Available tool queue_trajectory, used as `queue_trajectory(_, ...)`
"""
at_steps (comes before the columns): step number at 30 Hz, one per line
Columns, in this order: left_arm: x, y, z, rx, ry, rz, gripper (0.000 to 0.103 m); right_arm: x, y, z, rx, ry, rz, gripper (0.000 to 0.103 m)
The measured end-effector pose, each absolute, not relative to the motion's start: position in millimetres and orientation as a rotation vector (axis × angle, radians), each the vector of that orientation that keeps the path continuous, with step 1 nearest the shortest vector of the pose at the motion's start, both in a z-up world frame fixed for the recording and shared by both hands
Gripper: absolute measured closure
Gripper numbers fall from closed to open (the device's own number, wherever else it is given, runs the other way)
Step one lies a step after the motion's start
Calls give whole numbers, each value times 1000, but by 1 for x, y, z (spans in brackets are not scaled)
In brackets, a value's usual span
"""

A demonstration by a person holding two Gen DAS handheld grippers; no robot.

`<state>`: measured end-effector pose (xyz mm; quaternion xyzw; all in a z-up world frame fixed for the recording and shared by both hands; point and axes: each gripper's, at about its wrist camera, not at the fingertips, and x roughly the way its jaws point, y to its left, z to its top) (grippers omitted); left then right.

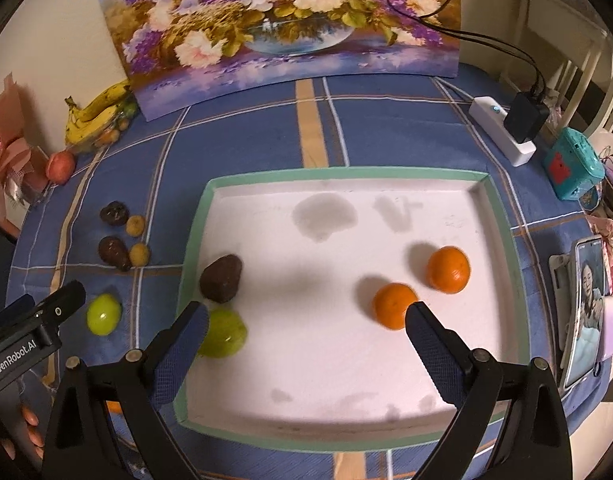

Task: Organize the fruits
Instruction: 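Withdraw both open tools from the tray toward the fruit row, then grasp the orange on the tablecloth with the left tool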

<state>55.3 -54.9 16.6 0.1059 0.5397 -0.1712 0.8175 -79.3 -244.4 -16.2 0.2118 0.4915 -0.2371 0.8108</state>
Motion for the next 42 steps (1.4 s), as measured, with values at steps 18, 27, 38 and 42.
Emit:
queue_trajectory(18,40,-12,-29,152,1369,-373,9,-64,-189,-27,421,1121,-451,4)
queue_trajectory(27,13,-12,-44,161,1443,-417,39,-83,-191,-30,468,1123,-490,4)
queue_trajectory(38,0,-16,-48,174,1461,-414,65,-104,-193,-23,484,1103,-501,4)
queue_trajectory(42,0,-23,-46,172,1455,-425,67,-105,-195,-22,484,1100,-500,4)
